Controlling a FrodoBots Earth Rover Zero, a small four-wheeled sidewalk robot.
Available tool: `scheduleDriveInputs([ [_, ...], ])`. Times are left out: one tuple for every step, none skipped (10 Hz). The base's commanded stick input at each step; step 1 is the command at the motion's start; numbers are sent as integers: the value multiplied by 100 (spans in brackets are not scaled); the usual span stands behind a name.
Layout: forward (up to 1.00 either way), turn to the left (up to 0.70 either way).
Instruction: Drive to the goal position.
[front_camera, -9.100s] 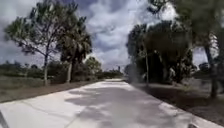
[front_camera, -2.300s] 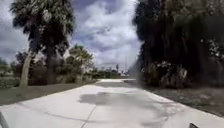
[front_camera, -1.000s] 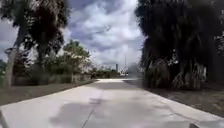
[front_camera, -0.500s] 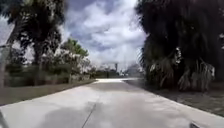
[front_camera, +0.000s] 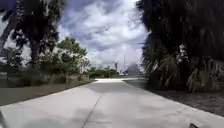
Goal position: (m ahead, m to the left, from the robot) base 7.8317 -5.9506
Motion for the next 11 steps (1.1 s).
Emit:
scheduleDriveInputs([
  [69,0],
  [69,-13],
  [69,-13],
  [69,0],
  [69,1],
  [69,1],
  [69,1],
  [69,1],
  [69,1],
  [69,1],
  [69,1],
])
